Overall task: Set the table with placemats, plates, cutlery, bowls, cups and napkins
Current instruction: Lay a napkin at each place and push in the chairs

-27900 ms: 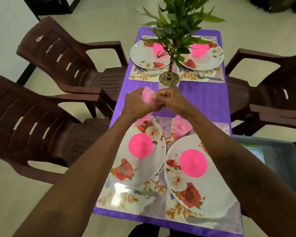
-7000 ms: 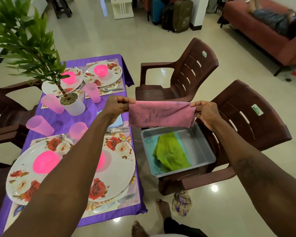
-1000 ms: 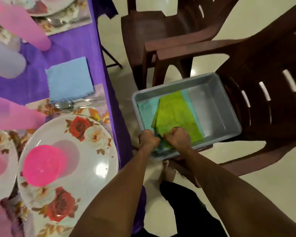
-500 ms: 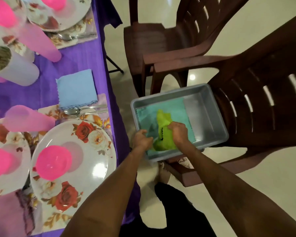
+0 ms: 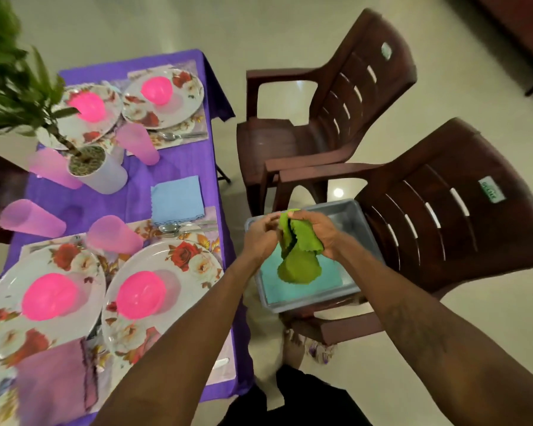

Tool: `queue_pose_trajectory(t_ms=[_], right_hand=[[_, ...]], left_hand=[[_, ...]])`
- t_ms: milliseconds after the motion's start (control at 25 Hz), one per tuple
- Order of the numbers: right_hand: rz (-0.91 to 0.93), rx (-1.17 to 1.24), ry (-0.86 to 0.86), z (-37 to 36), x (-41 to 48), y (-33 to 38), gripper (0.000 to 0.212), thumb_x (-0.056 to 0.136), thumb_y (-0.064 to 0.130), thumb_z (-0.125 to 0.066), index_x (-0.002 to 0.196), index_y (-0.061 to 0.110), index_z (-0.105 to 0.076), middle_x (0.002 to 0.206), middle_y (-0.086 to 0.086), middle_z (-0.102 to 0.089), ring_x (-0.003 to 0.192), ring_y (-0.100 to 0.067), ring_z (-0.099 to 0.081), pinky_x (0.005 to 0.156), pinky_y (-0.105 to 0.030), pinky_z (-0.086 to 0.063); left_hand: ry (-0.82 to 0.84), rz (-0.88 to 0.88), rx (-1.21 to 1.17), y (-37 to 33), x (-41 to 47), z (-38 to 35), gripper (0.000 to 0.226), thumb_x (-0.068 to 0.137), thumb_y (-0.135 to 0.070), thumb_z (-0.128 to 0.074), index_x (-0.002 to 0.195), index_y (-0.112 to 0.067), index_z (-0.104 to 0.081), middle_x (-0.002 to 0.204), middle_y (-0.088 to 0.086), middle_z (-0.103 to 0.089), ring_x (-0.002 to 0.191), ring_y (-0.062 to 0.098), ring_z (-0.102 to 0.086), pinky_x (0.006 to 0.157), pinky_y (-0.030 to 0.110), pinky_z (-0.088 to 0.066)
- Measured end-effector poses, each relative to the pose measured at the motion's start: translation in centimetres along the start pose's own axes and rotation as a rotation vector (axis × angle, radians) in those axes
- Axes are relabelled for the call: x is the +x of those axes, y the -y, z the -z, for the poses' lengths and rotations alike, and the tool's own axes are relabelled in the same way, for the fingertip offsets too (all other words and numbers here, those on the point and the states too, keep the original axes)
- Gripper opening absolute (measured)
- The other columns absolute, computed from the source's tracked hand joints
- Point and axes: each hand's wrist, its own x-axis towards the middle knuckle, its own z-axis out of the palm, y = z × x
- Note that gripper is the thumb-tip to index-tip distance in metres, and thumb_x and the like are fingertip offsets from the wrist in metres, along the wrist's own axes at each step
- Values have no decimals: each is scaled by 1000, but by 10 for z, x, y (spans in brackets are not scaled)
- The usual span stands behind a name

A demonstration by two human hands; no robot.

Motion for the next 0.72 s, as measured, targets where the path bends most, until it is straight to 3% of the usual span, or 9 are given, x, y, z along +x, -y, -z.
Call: queue_pose_trajectory(t_ms=[40, 120, 200, 280, 360, 440, 520, 600, 720], right_hand=[[-1, -60, 19, -3, -5, 4, 20, 96, 16, -64, 101, 3, -78, 96, -16, -72, 81, -25, -70, 75, -34, -58], [14, -98, 80, -6, -11, 10, 36, 92, 15, -72, 123, -3, -67, 108, -20, -67, 93, -30, -66, 86, -40, -55], [23, -142, 132, -8, -19, 19, 43, 87, 14, -77, 126, -1, -66, 111, -20, -68, 100, -31, -66, 92, -43, -55], [-9, -213, 160, -9, -27, 28, 45, 84, 20, -80, 124, 3, -69, 113, -18, -70, 102, -31, -67, 94, -45, -56], [-62, -224, 156, -7, -32, 34, 45, 86, 30, -80, 121, 5, -72, 117, -19, -71, 107, -35, -68, 100, -49, -54], [-100, -139, 109, -5, -35, 36, 52, 86, 41, -79, 121, 3, -72, 120, -22, -71, 110, -36, -69, 107, -54, -50], [-71, -24, 72, -5, -37, 36, 56, 85, 51, -77, 117, 5, -70, 112, -20, -72, 101, -33, -71, 103, -51, -54], [-16, 67, 18, -5, -36, 30, 63, 84, 61, -75, 116, 8, -65, 107, -17, -69, 93, -28, -70, 93, -44, -60], [-12, 142, -74, -4, -35, 12, 86, 84, 73, -64, 129, 1, -65, 123, -18, -71, 108, -30, -72, 92, -44, -60]], left_hand=[[-7, -21, -48, -20, -15, 5, 45, 76, -14, -70, 119, -27, -74, 109, 5, -78, 106, 24, -70, 101, 45, -54], [94, -64, -52, -59, -42, 16, 47, 85, -8, -70, 132, -13, -67, 114, 7, -76, 105, 23, -70, 95, 36, -53], [204, -147, 78, -68, -54, 27, 45, 88, 2, -70, 131, -11, -67, 110, 3, -75, 98, 15, -71, 90, 29, -56], [138, -238, 320, -67, -59, 37, 41, 85, -2, -74, 124, -18, -73, 108, -3, -77, 100, 12, -72, 93, 34, -60], [-10, -259, 387, -72, -60, 46, 27, 88, -13, -72, 112, -22, -77, 103, -2, -78, 97, 13, -72, 91, 41, -61], [-81, -168, 293, -85, -67, 48, 18, 89, -28, -65, 96, -17, -78, 93, 9, -77, 86, 17, -69, 84, 45, -59], [-92, 42, 28, -99, -73, 47, 24, 94, -27, -56, 87, -13, -74, 89, 17, -74, 85, 27, -66, 82, 45, -58], [34, 234, -324, -112, -78, 50, 32, 99, -26, -49, 91, -6, -72, 91, 18, -74, 89, 34, -67, 87, 43, -57], [213, 248, -511, -127, -80, 59, 35, 101, -35, -58, 105, -1, -68, 101, 20, -73, 97, 35, -69, 103, 53, -53]])
